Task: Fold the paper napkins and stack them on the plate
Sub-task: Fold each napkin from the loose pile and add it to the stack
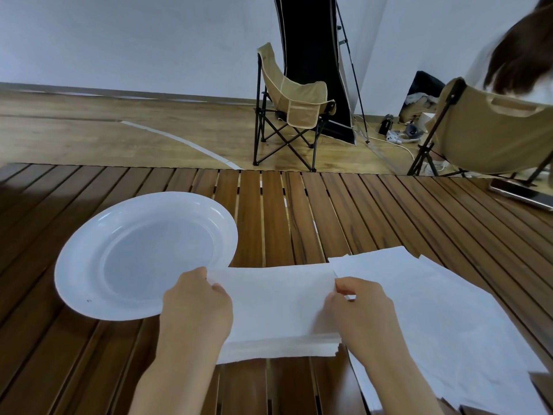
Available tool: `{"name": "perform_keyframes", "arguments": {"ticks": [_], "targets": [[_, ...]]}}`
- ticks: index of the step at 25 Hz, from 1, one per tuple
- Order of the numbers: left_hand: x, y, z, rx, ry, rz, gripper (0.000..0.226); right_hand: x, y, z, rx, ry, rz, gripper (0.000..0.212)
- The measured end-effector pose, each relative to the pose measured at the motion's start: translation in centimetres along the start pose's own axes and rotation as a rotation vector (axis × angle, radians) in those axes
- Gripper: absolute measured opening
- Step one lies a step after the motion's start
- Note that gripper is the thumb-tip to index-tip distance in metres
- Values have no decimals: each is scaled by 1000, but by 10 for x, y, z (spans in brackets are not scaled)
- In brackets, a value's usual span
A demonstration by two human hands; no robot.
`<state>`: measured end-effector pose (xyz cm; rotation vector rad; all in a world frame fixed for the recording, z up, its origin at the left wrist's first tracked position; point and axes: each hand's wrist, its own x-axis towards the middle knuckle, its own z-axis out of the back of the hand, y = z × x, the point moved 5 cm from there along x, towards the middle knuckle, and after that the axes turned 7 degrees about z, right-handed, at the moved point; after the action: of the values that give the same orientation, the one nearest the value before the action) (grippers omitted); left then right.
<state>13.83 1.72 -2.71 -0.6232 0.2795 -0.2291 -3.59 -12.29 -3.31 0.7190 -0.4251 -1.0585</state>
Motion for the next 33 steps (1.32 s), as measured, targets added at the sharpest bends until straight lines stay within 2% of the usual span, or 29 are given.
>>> {"name": "perform_keyframes", "arguments": {"ticks": [4,8,11,18,21,23,26,28,30,33], "targets": [[-5,0,2,-97,29,35,49,4,-12,1,-164,-29,-35,34],[-2,9,-7,-27,90,83,43,2,-29,-7,-462,168,-118,44],[-1,10,-12,-12,113,68,39,0,-37,-13,-484,252,-150,50],[-2,9,-14,-8,98,21,42,5,-41,-14,-475,222,-138,43],[1,10,-17,-27,117,17,44,7,-31,0,-421,74,-138,39],[1,9,-18,-30,121,20,46,8,-19,12,-364,-77,-57,34],[1,9,-19,-22,111,11,46,5,-4,28,-242,-382,199,34],[2,9,-19,7,106,-2,47,1,10,37,-174,-530,386,35],[2,7,-19,52,97,-13,48,-6,23,44,-89,-630,558,33],[3,6,-17,29,86,-9,49,-19,34,52,74,-710,687,27]]}}
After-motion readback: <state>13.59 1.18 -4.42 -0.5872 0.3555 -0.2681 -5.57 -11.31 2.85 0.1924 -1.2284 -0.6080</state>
